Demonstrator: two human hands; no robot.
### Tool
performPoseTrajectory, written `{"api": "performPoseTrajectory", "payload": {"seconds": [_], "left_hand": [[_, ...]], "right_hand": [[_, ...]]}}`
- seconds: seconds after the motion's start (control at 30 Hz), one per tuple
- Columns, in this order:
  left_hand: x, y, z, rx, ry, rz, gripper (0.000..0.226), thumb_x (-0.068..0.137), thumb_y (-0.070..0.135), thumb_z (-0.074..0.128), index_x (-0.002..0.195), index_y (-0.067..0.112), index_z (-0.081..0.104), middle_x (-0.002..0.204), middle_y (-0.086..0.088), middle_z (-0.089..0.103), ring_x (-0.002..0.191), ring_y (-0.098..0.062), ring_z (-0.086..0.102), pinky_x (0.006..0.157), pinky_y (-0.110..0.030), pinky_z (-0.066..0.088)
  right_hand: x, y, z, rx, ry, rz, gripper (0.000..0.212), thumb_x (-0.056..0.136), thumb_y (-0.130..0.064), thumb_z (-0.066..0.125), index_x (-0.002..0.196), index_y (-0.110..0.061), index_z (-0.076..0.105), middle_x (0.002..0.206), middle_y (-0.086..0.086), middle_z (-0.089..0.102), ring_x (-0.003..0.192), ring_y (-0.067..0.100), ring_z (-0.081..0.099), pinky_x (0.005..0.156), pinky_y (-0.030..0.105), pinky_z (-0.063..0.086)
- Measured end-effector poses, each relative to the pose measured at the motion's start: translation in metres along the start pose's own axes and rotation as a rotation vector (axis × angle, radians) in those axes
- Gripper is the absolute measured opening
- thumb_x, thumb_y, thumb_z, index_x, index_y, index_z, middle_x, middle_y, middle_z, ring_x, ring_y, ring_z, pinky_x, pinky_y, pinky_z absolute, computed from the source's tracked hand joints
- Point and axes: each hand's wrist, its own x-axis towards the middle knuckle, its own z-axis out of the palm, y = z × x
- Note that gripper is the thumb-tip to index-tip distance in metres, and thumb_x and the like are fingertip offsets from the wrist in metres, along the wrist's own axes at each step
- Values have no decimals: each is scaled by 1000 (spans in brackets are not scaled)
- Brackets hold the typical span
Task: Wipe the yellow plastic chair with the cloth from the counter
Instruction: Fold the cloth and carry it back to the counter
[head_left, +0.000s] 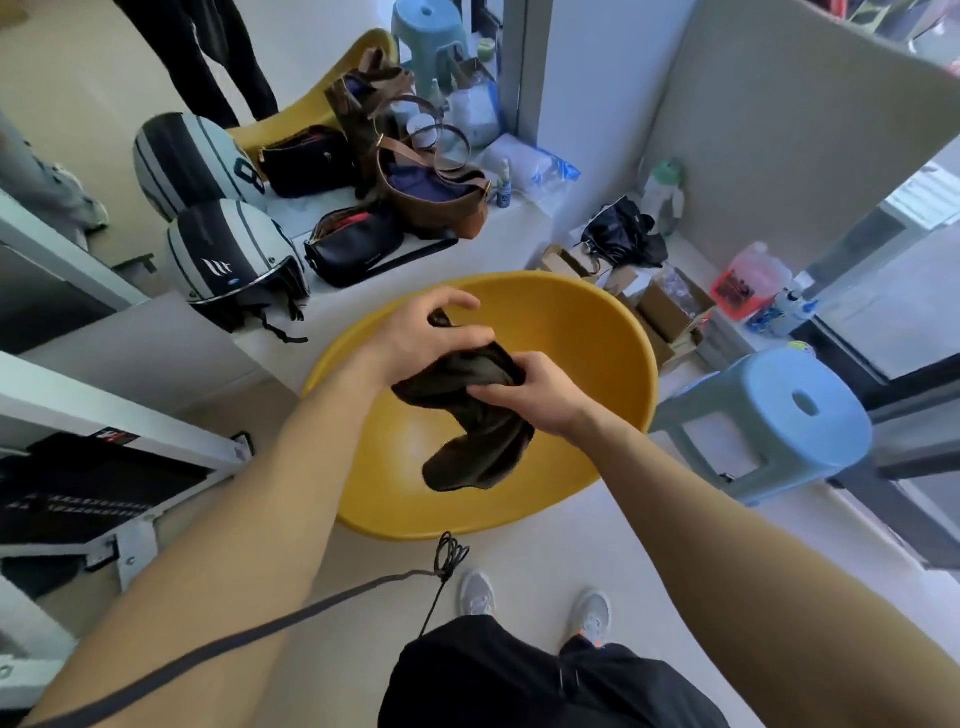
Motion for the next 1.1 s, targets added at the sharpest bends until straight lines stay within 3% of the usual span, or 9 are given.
{"api": "performPoseTrajectory", "payload": {"seconds": [0.1, 0.2, 0.33, 0.57, 0.73, 0.8, 0.87, 0.97, 1.1], "left_hand": [[3, 2, 24, 206, -275, -86, 36, 82, 51, 75, 110, 29, 70, 104, -1, 75, 96, -25, 70, 84, -41, 55], [4, 19, 35, 248, -281, -108, 28, 86, 47, 74, 91, 20, 75, 87, -2, 78, 85, -24, 73, 82, -40, 55], [0, 55, 55, -69, -250, -54, 27, 94, 31, 66, 91, 5, 70, 86, -9, 74, 76, -23, 71, 72, -32, 56], [-12, 98, 74, -474, -175, -29, 19, 72, 29, 72, 83, 15, 77, 84, -6, 75, 76, -19, 72, 70, -29, 61], [3, 79, 86, -133, 105, -256, 45, 81, 42, 77, 112, 12, 66, 107, -6, 72, 98, -28, 69, 82, -36, 55], [13, 63, 96, 144, 349, -366, 54, 83, 60, 67, 113, 16, 56, 109, -2, 63, 99, -28, 60, 82, -39, 46], [17, 52, 108, 188, 515, -370, 39, 95, 52, 48, 110, 17, 51, 108, -5, 58, 96, -29, 52, 78, -39, 37], [25, 38, 124, 64, 550, -381, 29, 103, 25, 34, 119, 11, 53, 116, -7, 53, 100, -27, 47, 84, -36, 35], [28, 25, 137, -86, 439, -402, 29, 96, 7, 39, 106, 16, 64, 121, -13, 58, 106, -31, 53, 88, -39, 44]], "right_hand": [[-7, -5, -21, 117, 4, -21, 27, 78, -14, 84, 96, -4, 67, 85, 26, 72, 72, 43, 70, 65, 56, 58], [-15, 11, -53, -44, -22, -14, 33, 72, -14, 89, 88, -11, 61, 81, 16, 69, 71, 29, 68, 67, 48, 57], [-34, 68, -99, -293, -24, 33, 22, 81, -20, 79, 94, -13, 63, 87, 6, 66, 86, 24, 62, 82, 46, 50], [-77, 155, -145, -261, 22, 334, 25, 101, -33, 55, 107, -12, 67, 104, 13, 69, 97, 30, 63, 89, 42, 50], [-88, 150, -146, -60, 300, 347, 42, 103, -45, 47, 100, -8, 66, 94, 15, 70, 92, 35, 67, 82, 45, 53], [-85, 137, -142, -41, 293, 297, 35, 97, -46, 57, 96, -13, 69, 89, 5, 72, 87, 26, 69, 79, 42, 55], [-81, 122, -138, -20, 192, 289, 28, 90, -43, 68, 96, -16, 72, 88, 2, 74, 83, 20, 71, 80, 41, 60], [-77, 108, -138, 165, 100, 318, 18, 86, -22, 74, 102, -13, 72, 96, 9, 75, 91, 25, 72, 89, 46, 59], [-82, 105, -139, 457, -65, 370, 55, 88, 2, 63, 136, -24, 56, 120, 9, 62, 108, 29, 62, 90, 45, 56]]}}
